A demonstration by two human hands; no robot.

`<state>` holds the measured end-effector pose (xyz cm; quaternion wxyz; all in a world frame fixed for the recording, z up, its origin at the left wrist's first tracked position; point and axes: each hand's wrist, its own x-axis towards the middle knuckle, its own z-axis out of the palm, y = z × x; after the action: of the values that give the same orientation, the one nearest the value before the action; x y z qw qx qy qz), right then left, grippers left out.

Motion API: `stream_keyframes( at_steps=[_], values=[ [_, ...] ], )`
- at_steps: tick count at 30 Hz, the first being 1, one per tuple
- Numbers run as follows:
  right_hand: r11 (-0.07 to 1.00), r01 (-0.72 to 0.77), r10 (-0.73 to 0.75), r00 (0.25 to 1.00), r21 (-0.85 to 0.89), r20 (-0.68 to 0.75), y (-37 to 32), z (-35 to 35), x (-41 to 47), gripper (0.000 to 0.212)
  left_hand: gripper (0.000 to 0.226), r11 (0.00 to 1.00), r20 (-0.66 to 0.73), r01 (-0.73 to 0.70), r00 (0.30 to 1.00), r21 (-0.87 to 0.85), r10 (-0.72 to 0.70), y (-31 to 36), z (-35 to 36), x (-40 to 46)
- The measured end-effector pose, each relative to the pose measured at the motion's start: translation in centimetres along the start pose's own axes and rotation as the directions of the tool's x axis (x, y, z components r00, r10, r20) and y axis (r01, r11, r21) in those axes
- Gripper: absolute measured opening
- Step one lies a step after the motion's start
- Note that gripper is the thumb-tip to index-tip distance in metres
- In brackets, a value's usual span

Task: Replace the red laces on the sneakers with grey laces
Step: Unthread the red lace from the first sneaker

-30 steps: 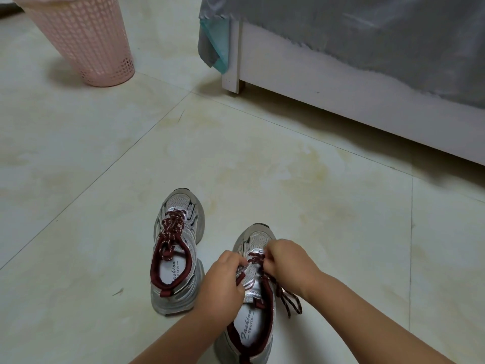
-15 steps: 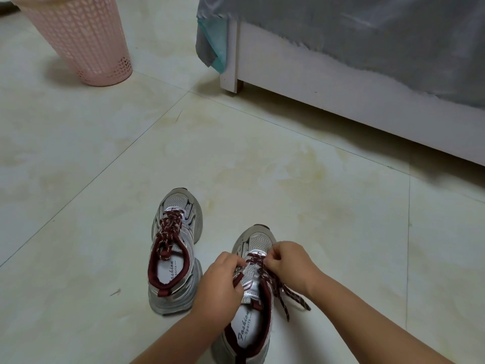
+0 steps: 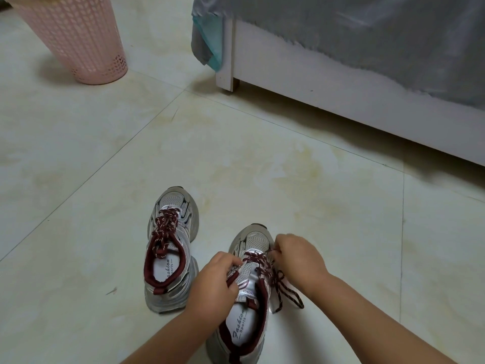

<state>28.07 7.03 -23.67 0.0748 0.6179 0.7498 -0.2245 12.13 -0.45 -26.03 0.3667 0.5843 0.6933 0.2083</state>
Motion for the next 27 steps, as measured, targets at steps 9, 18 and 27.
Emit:
stream_keyframes(
  at_steps=[9, 18, 27],
  values=[
    [0.776, -0.312, 0.118, 0.925, 0.548, 0.361, -0.2, 0.8, -0.6, 0.035, 0.031, 1.000, -0.026, 0.020, 0.999, 0.022, -0.019, 0.2, 0.1, 0.1],
    [0.908, -0.280, 0.268, 0.960, 0.313, 0.081, 0.8, -0.7, -0.3, 0.033, 0.031, 0.999, -0.018, 0.036, 0.999, -0.010, -0.036, 0.2, -0.1, 0.1],
    [0.691, -0.366, 0.139, 0.914, 0.624, 0.381, 0.6, 0.2, -0.2, 0.041, 0.028, 0.999, -0.019, 0.028, 0.999, -0.022, -0.029, 0.2, -0.1, 0.1]
  ],
)
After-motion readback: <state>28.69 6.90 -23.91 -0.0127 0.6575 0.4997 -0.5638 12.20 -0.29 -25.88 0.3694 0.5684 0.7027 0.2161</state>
